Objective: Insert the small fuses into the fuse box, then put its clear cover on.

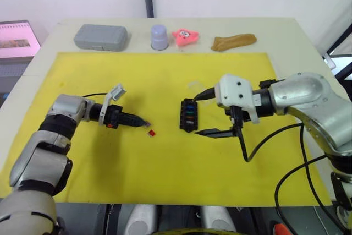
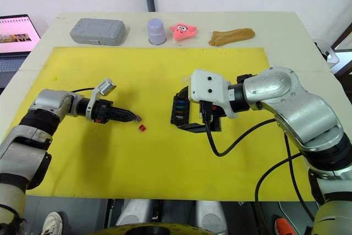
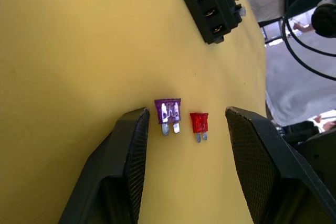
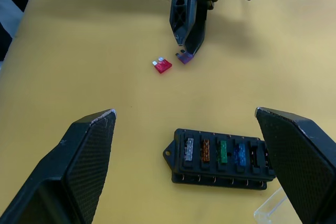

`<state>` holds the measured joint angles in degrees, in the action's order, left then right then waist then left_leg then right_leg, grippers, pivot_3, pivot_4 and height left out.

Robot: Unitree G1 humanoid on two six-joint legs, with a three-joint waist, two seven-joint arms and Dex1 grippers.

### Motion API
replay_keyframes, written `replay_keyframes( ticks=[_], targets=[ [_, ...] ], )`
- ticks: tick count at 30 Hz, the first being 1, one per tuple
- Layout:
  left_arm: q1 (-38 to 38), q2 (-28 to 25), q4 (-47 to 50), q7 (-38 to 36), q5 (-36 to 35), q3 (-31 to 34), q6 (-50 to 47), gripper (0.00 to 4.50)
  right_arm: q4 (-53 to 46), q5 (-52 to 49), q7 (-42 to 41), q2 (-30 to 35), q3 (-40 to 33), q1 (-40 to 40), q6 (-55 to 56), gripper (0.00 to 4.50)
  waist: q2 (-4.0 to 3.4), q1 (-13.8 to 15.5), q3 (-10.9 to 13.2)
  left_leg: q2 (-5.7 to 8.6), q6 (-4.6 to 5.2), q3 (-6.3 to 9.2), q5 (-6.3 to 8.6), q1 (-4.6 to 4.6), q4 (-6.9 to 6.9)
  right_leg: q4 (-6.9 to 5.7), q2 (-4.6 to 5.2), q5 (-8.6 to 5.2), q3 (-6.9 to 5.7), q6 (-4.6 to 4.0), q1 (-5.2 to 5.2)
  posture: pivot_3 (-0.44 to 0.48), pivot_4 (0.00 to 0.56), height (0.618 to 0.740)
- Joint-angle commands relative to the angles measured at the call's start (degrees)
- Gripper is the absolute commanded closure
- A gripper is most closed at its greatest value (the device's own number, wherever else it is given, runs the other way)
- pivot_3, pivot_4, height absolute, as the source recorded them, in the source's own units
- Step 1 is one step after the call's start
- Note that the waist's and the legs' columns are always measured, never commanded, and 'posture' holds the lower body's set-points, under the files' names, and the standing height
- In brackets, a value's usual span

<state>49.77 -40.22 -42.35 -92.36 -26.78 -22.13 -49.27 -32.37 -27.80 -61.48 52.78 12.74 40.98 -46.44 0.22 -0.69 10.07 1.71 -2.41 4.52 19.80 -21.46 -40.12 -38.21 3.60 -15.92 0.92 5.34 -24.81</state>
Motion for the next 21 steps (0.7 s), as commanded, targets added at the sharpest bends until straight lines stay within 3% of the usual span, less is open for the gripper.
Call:
replay_keyframes(
  ticks=[1,10,13,16,21],
  targets=[
    [0.2,0.2,2.0,-0.1,-1.2,-1.6,-0.4,2.06,-1.4,0.0,0.3,0.3,-1.3,1.1,0.0,0.00,0.00,0.0,0.0,0.00,0.00,0.00,0.00,0.00,0.00,0.00,0.00,0.00,0.00,0.00,0.00,0.000,0.150,0.740],
    [-1.1,-0.3,3.2,-0.1,-1.7,-3.0,-0.3,2.06,-1.3,0.4,0.4,0.3,-1.1,1.1,0.1,0.00,0.00,-0.1,0.0,0.00,0.00,0.00,0.00,0.00,0.00,0.01,0.00,0.00,0.00,0.00,0.00,0.000,0.150,0.740],
    [-0.9,-0.1,1.4,-0.1,-0.5,-2.5,0.6,2.92,-1.3,0.4,0.3,0.3,-1.1,1.1,0.1,0.00,0.00,-0.2,0.0,0.00,0.00,0.00,0.00,0.00,0.00,0.01,-0.01,0.00,0.00,0.00,0.00,0.000,0.150,0.740],
    [-1.1,-0.3,0.6,-0.1,0.4,-2.3,1.4,4.36,-1.3,0.4,0.3,0.4,-1.1,1.0,0.2,0.00,0.00,-0.3,0.0,-0.01,0.00,-0.01,0.00,0.00,0.00,0.01,-0.02,0.00,0.00,0.00,-0.01,0.000,0.150,0.740],
    [-1.4,-0.4,-0.3,-0.1,1.1,-2.2,2.3,4.36,-1.1,0.5,0.3,0.3,-1.0,1.1,0.3,0.00,0.00,-0.4,0.0,-0.02,0.01,-0.01,0.00,0.02,0.01,0.00,-0.04,0.00,0.00,0.00,-0.01,0.000,0.150,0.740]
  ],
)
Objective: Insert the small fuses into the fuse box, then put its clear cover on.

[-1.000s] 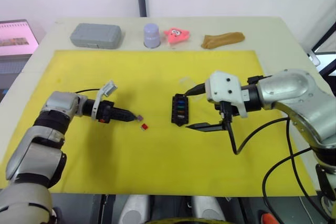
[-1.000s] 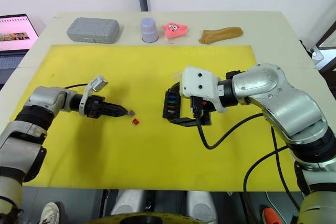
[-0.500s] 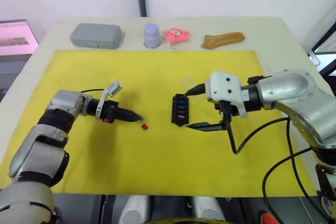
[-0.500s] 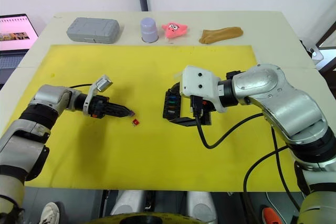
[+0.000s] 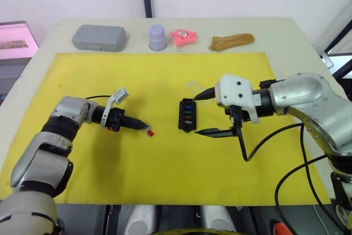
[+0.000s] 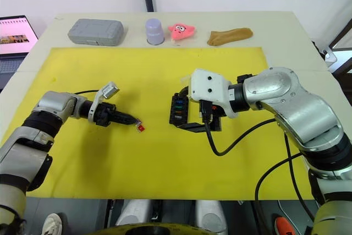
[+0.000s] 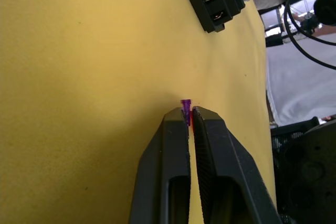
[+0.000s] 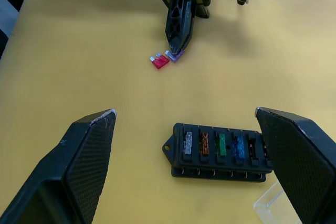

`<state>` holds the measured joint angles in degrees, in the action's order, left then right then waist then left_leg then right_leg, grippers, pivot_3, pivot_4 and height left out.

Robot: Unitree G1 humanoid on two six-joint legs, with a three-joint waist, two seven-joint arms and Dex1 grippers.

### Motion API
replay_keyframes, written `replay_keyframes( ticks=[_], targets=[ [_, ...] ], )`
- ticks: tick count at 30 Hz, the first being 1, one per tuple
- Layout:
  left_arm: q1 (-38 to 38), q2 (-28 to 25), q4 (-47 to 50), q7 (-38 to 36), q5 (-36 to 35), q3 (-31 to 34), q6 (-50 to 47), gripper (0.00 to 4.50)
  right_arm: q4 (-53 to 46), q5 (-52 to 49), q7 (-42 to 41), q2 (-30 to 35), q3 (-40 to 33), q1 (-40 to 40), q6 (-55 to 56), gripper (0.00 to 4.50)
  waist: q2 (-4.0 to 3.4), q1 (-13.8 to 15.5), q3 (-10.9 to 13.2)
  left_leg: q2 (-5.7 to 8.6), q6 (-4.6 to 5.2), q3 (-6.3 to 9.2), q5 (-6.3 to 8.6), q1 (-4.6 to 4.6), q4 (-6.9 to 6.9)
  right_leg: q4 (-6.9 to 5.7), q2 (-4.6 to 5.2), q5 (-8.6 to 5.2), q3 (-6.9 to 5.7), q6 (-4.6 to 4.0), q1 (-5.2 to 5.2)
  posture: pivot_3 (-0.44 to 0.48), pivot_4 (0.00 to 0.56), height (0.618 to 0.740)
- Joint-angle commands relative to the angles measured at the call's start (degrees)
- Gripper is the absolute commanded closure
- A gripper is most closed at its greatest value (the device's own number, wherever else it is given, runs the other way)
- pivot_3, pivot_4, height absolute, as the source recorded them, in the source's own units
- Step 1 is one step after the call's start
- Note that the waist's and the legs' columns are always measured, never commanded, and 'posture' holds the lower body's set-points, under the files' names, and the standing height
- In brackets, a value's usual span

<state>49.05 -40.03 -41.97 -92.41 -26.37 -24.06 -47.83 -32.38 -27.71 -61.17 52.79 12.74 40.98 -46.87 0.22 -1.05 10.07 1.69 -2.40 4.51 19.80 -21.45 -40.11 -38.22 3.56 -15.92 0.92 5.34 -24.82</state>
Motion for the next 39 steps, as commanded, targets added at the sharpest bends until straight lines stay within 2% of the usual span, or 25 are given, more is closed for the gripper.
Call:
replay_keyframes(
  ticks=[1,14,21,25,30,34,39],
  targets=[
    [-0.8,-0.6,-0.7,-0.1,0.8,-0.3,1.0,4.36,-1.1,0.4,0.0,0.2,-1.0,1.1,0.8,0.00,0.00,0.0,0.0,0.00,0.00,0.00,0.00,0.00,0.00,0.00,0.00,0.00,0.00,0.00,0.00,0.000,0.150,0.740],
    [-1.1,-1.1,-1.4,-0.1,1.8,1.2,2.3,4.45,-1.0,0.5,0.1,-0.2,-1.0,1.2,0.6,0.00,0.00,0.0,0.0,-0.02,0.00,0.00,0.00,0.01,0.00,-0.01,-0.01,0.00,0.00,0.00,0.00,0.000,0.150,0.740],
    [0.0,-1.7,1.6,1.7,-1.1,11.2,0.2,4.45,-1.0,-1.3,1.3,-1.0,-1.5,1.6,-3.1,0.00,0.00,-0.1,0.0,-0.07,0.00,0.00,0.00,-0.01,0.00,-0.01,-0.04,0.00,0.00,0.00,-0.03,0.000,0.150,0.740],
    [0.8,-1.8,10.4,5.3,-6.0,20.4,-2.9,4.45,0.8,-5.4,3.5,-3.6,-3.8,3.4,-9.2,0.00,0.01,0.0,0.0,-0.09,-0.02,0.00,-0.01,-0.07,0.00,-0.01,0.00,0.00,0.00,0.00,-0.07,0.000,0.150,0.740],
    [1.4,2.2,25.5,13.3,-13.9,29.4,-7.5,4.45,4.1,-10.0,6.3,-7.0,-6.5,7.0,-16.0,0.00,0.02,0.3,0.0,-0.09,-0.02,0.02,-0.01,-0.08,0.00,0.01,0.10,0.00,0.02,0.00,-0.07,0.000,0.150,0.740],
    [1.0,5.7,36.1,18.0,-17.7,31.3,-8.0,4.45,8.4,-15.0,9.6,-11.1,-11.1,12.1,-22.4,0.00,0.02,0.1,0.0,-0.09,-0.03,0.01,-0.01,-0.08,0.00,0.01,0.12,0.00,0.06,0.00,-0.07,0.000,0.150,0.740],
    [-0.6,8.0,41.3,20.9,-18.6,30.6,-6.0,4.45,10.5,-19.2,12.0,-12.9,-14.2,15.2,-26.8,0.00,0.00,-0.1,0.0,-0.15,-0.05,-0.01,-0.02,-0.04,0.04,0.00,0.07,0.01,0.12,0.00,-0.09,0.000,0.150,0.740]
  ],
)
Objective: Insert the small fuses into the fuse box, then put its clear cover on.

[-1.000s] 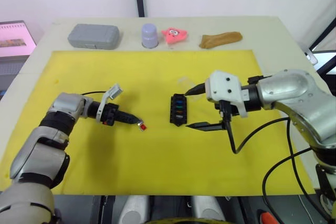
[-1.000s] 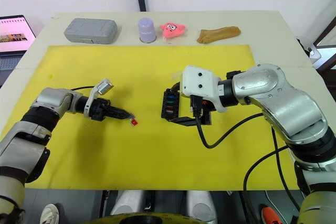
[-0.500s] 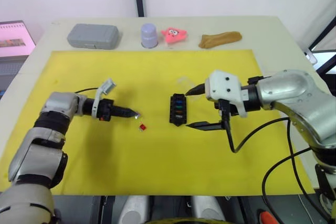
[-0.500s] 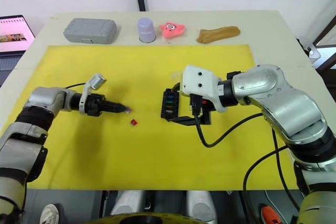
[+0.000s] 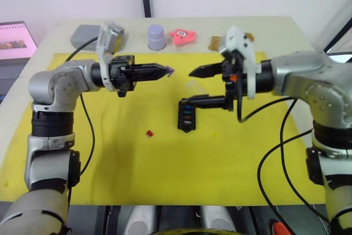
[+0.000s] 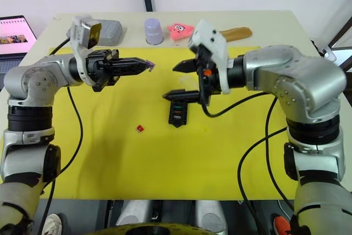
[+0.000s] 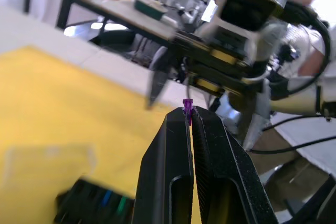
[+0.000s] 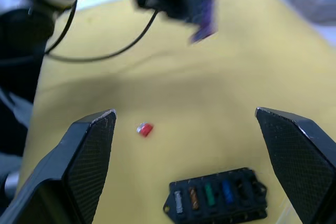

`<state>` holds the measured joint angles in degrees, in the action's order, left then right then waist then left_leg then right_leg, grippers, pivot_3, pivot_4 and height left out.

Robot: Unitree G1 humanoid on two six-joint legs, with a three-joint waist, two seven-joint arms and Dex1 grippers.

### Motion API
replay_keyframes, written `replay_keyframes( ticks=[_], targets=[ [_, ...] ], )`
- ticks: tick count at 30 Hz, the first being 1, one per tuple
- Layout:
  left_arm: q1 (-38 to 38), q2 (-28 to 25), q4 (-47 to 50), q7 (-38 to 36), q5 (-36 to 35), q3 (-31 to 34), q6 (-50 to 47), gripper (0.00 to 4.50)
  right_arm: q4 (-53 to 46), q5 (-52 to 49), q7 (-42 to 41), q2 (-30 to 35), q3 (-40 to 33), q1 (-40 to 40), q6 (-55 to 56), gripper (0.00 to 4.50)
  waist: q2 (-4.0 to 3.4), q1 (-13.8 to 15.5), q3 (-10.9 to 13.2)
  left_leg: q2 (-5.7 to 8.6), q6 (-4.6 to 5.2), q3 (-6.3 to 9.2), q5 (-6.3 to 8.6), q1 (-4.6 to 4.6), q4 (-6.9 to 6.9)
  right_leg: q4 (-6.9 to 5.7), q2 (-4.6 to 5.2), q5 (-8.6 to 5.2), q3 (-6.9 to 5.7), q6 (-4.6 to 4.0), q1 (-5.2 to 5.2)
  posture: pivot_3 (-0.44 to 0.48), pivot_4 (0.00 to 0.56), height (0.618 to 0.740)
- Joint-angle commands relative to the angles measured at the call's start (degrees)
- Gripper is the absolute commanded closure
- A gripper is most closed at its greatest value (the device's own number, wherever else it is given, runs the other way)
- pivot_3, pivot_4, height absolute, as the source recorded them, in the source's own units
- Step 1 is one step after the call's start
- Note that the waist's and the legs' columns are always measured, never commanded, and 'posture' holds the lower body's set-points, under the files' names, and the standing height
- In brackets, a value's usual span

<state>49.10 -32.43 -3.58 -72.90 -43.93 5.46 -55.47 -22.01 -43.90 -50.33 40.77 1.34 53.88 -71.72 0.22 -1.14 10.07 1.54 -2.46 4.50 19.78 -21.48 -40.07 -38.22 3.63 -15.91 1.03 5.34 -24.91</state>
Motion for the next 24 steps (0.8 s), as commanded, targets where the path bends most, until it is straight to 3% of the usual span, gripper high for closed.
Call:
replay_keyframes(
  ticks=[1,3,4,6,8,21,24],
  targets=[
    [-0.8,0.6,3.3,1.8,-1.1,0.8,2.0,4.45,0.4,-3.7,1.5,-1.1,-3.2,2.8,-2.7,0.00,0.00,0.0,0.0,0.00,0.00,-0.01,0.00,0.01,0.00,-0.01,0.00,0.00,0.00,0.00,0.00,0.000,0.150,0.740],
    [-1.0,0.7,3.6,2.1,-1.2,0.4,2.6,4.45,0.9,-4.9,2.1,-1.5,-3.8,3.6,-3.9,0.00,0.00,0.1,0.0,0.00,-0.01,-0.02,-0.01,0.00,0.00,-0.01,0.00,0.00,0.00,0.00,0.00,0.000,0.150,0.740],
    [-1.1,0.6,3.7,2.2,-1.0,0.2,3.0,4.48,1.2,-5.5,2.4,-1.6,-4.1,3.9,-4.4,0.26,0.00,0.1,0.0,0.00,-0.01,-0.02,-0.01,0.00,-0.01,-0.01,0.00,0.00,0.00,0.00,0.00,0.000,0.150,0.740],
    [-1.0,0.6,3.7,2.3,-0.9,0.1,3.6,4.50,1.8,-6.7,3.1,-2.0,-4.6,4.6,-5.6,0.88,0.00,0.1,0.0,0.02,-0.01,-0.03,0.00,-0.01,0.00,0.00,0.00,0.00,-0.03,0.00,0.00,0.000,0.150,0.740],
    [-1.0,0.6,3.7,2.4,-1.0,0.0,4.0,4.50,2.6,-7.6,4.4,-2.8,-4.9,5.2,-6.9,1.84,0.00,0.1,0.0,0.03,-0.01,-0.03,0.00,-0.01,0.00,0.01,0.00,0.00,-0.03,0.00,0.00,0.000,0.150,0.740],
    [-2.3,-0.6,5.3,1.5,-1.2,-1.6,5.2,4.50,5.2,-10.2,7.8,-5.6,-4.6,7.1,-7.6,1.84,0.00,0.0,0.0,0.02,-0.01,-0.03,0.00,-0.01,0.01,0.00,-0.02,0.00,-0.04,0.00,0.00,0.000,0.150,0.740],
    [-2.7,-0.9,5.3,1.3,-1.1,-1.8,5.7,4.50,5.3,-10.5,7.8,-5.6,-4.6,7.4,-7.5,2.63,0.00,0.0,0.0,0.02,-0.01,-0.03,0.00,-0.01,0.01,0.01,-0.01,0.00,-0.04,0.00,0.00,0.000,0.150,0.740]
  ],
)
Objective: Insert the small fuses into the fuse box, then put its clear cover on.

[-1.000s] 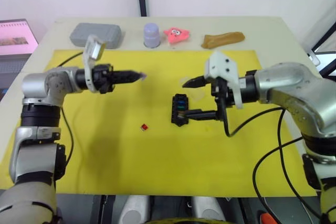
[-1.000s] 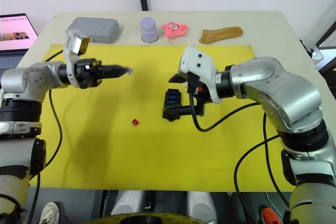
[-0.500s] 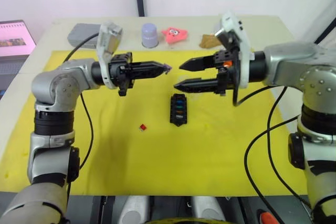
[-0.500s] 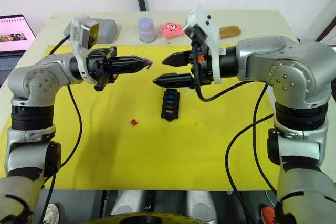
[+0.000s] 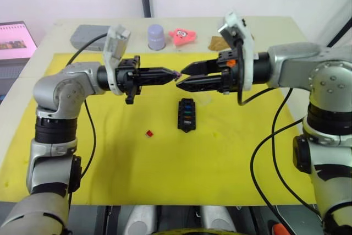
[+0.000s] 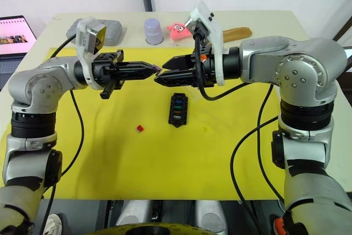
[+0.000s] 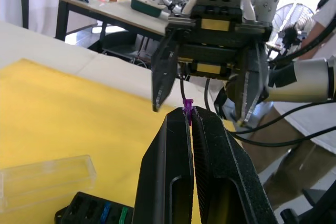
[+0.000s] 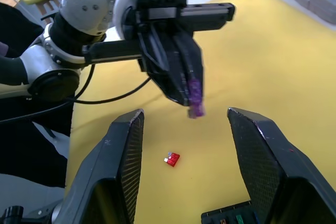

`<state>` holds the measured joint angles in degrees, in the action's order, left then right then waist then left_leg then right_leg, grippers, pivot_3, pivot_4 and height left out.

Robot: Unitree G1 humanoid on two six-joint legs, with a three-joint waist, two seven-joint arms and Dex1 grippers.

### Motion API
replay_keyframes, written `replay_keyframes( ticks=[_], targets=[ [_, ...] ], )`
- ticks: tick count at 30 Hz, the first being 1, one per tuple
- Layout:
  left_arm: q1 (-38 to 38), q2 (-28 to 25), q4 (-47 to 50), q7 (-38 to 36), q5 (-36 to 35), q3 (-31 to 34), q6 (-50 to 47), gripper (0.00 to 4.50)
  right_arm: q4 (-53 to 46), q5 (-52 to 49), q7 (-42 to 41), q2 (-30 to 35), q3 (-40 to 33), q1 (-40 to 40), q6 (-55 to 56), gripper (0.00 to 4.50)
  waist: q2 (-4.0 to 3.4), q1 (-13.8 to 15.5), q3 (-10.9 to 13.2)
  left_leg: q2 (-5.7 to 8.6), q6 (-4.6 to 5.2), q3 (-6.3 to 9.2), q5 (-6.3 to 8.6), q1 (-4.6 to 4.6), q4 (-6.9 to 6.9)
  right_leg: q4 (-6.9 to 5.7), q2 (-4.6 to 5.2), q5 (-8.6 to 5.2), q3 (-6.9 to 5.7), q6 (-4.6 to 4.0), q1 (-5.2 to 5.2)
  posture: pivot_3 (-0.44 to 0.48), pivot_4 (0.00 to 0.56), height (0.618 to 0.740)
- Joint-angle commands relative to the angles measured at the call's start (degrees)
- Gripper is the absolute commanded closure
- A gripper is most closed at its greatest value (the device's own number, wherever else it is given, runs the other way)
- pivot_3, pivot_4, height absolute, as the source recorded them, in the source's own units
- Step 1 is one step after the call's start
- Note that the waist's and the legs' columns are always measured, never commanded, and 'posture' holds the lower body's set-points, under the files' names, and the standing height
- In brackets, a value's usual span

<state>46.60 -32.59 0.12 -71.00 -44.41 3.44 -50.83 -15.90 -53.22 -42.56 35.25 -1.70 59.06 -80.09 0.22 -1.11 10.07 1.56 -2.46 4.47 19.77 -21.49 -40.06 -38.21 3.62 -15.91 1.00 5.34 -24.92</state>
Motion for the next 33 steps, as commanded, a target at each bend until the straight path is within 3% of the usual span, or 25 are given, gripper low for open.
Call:
replay_keyframes(
  ticks=[1,2,26,29,33],
  targets=[
    [-0.3,-0.8,1.6,-0.6,-0.7,0.3,1.1,4.50,-0.9,-1.2,0.1,0.0,-1.5,2.2,0.8,3.12,0.00,0.0,0.0,0.00,0.00,0.00,0.00,0.00,0.00,0.00,0.00,0.00,0.00,0.00,0.00,0.000,0.150,0.740],
    [-0.3,-0.8,1.6,-0.6,-0.7,0.3,1.2,4.50,-0.9,-1.3,0.2,0.0,-1.4,2.3,0.7,3.56,0.00,0.0,0.0,0.00,0.00,0.00,0.00,0.00,0.00,0.00,-0.01,0.00,0.00,0.00,0.00,0.000,0.150,0.740],
    [-0.6,-1.2,0.8,-1.5,-0.5,0.0,2.3,4.50,-1.6,-1.5,0.3,0.3,0.8,1.7,1.6,3.56,0.00,0.0,0.0,0.00,0.00,0.00,0.00,0.00,0.01,0.01,-0.01,0.00,0.00,0.00,0.00,0.000,0.150,0.740],
    [-0.7,-1.2,0.9,-1.5,-0.5,0.0,2.4,4.50,-1.7,-1.4,0.1,0.4,0.9,1.6,1.7,4.48,0.00,0.0,0.0,0.00,0.00,0.00,0.00,-0.01,0.01,0.02,-0.01,0.00,0.00,0.00,0.00,0.000,0.150,0.740],
    [-0.6,-1.1,0.8,-1.5,-0.6,0.0,2.5,4.50,-1.8,-1.4,-0.1,0.5,1.1,1.6,1.8,4.48,0.00,0.0,0.0,0.00,0.00,0.01,0.00,-0.01,0.02,0.02,-0.01,0.00,0.00,0.00,0.00,0.000,0.150,0.740]
  ],
)
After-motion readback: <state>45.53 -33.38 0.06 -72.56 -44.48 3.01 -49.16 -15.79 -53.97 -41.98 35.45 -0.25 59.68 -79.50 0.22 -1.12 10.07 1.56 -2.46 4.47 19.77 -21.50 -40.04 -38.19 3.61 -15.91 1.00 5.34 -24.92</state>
